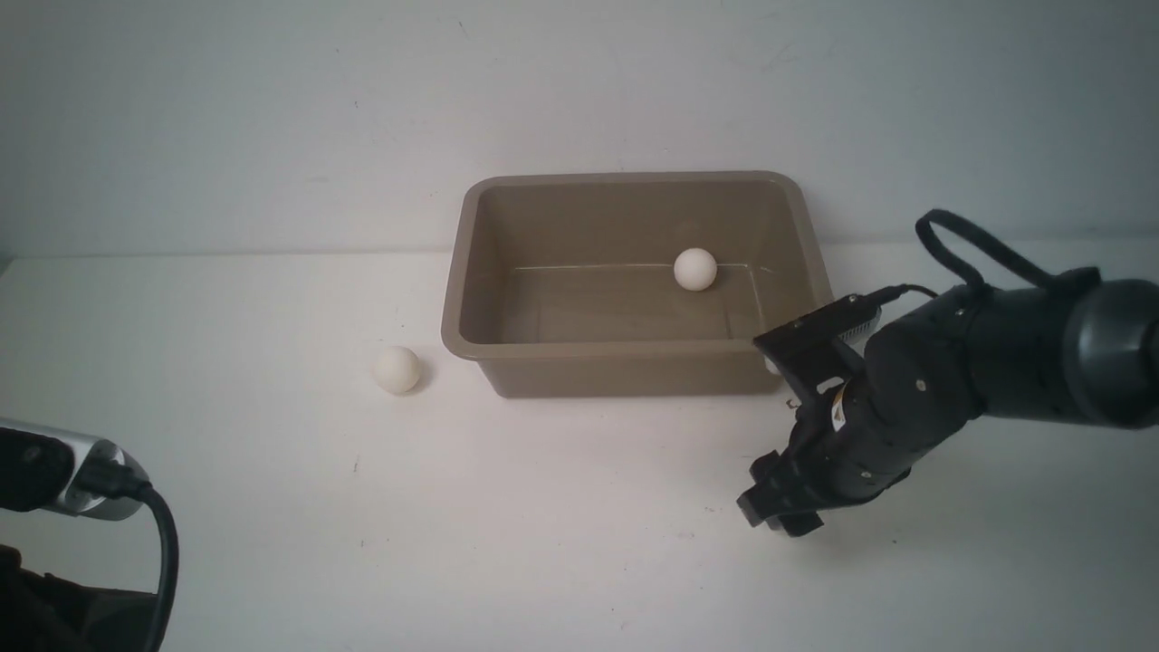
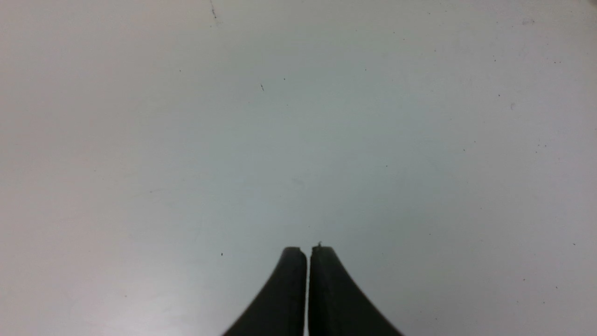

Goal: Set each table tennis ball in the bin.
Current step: Use the right arm to clamp the table tennis ball closest to it, then use the right arm to put the table tennis ball into the box

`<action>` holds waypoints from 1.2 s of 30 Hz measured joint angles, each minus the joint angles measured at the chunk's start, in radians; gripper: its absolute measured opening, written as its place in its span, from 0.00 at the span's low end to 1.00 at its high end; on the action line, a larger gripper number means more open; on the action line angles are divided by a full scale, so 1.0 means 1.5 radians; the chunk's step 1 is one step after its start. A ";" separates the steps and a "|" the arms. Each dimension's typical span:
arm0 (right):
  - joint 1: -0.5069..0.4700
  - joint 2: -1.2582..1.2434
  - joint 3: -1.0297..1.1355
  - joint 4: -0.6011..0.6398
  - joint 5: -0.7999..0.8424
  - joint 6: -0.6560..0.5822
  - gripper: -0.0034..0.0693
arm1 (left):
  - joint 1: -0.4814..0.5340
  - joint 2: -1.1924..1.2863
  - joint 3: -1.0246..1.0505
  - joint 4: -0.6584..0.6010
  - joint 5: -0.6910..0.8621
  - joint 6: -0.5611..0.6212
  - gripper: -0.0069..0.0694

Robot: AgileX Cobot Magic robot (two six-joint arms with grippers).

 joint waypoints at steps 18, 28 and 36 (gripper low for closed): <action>0.032 -0.255 -0.091 0.048 0.071 -0.068 0.54 | 0.000 0.000 0.000 0.000 -0.001 0.000 0.09; 0.012 -0.021 -0.376 -0.068 0.114 -0.047 0.54 | 0.000 0.000 0.000 0.000 -0.003 0.000 0.09; 0.011 0.160 -0.522 -0.070 0.193 -0.038 0.54 | 0.000 0.000 0.000 0.000 0.000 0.000 0.09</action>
